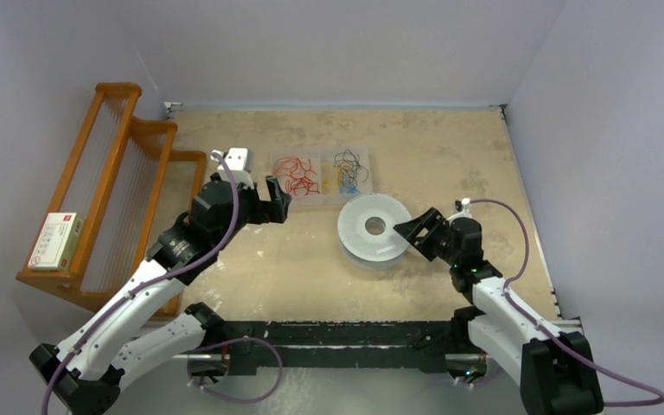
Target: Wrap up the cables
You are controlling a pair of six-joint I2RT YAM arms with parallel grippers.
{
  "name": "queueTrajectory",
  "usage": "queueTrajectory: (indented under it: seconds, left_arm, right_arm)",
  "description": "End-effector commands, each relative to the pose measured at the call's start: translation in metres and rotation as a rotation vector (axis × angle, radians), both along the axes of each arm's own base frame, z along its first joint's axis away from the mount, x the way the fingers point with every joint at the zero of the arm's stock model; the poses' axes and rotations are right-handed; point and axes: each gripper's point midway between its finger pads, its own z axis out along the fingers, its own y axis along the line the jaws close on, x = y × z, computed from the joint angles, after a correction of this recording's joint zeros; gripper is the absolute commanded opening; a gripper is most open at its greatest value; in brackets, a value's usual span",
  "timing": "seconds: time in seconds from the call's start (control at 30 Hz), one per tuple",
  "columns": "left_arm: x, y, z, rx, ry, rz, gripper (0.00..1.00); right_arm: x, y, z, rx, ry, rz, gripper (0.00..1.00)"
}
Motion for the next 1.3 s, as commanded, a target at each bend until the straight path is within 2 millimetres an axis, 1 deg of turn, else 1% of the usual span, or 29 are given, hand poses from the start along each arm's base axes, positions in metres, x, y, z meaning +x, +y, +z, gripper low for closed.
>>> queueTrajectory:
  seconds: [0.0,0.17,0.37,0.43,0.53,0.73,0.8,0.83,0.87,1.0,1.1,1.17,1.27]
  left_arm:
    - [0.003,0.001,0.009,-0.020,-0.031,0.013,0.99]
    - [0.004,0.001,0.009,-0.021,-0.031,0.012,0.99]
    - [0.004,0.000,0.008,-0.022,-0.027,0.011,0.99]
    - [0.004,0.000,0.008,-0.022,-0.027,0.011,0.99]
    - [0.003,0.000,0.009,-0.025,-0.031,0.011,0.99]
    - [0.003,0.000,0.010,-0.026,-0.033,0.011,0.98]
    - [0.003,0.000,0.011,-0.028,-0.035,0.011,0.98]
    - [0.003,0.001,0.010,-0.027,-0.034,0.011,0.98]
    - [0.003,0.001,0.011,-0.027,-0.035,0.011,0.98]
    - [0.002,0.001,0.012,-0.029,-0.039,0.011,0.98]
    - [0.001,0.002,0.013,-0.031,-0.041,0.013,0.98]
    - [0.001,0.002,0.015,-0.035,-0.046,0.012,0.98]
    - [0.000,0.002,0.016,-0.037,-0.049,0.009,0.98]
  right_arm:
    - [0.006,0.009,0.017,0.086,-0.076,0.023,0.73]
    - [0.004,0.011,0.023,0.125,-0.117,0.026,0.65]
    - [0.002,0.014,0.024,0.166,-0.136,0.027,0.56]
    - [0.001,0.015,0.025,0.177,-0.140,0.031,0.51]
    - [0.001,0.015,0.028,0.181,-0.148,0.034,0.41]
    - [0.000,0.015,0.041,0.185,-0.181,0.038,0.20]
    - [0.000,0.015,0.049,0.184,-0.200,0.043,0.11]
    - [0.000,0.016,0.054,0.183,-0.210,0.047,0.04]
    - [0.000,0.016,0.057,0.182,-0.214,0.049,0.00]
    - [-0.001,0.017,0.074,0.179,-0.250,0.069,0.00]
    - [-0.001,0.018,0.092,0.157,-0.295,0.089,0.00]
    - [-0.001,0.017,0.107,0.118,-0.331,0.109,0.00]
    - [0.002,0.012,0.130,-0.005,-0.379,0.141,0.00]
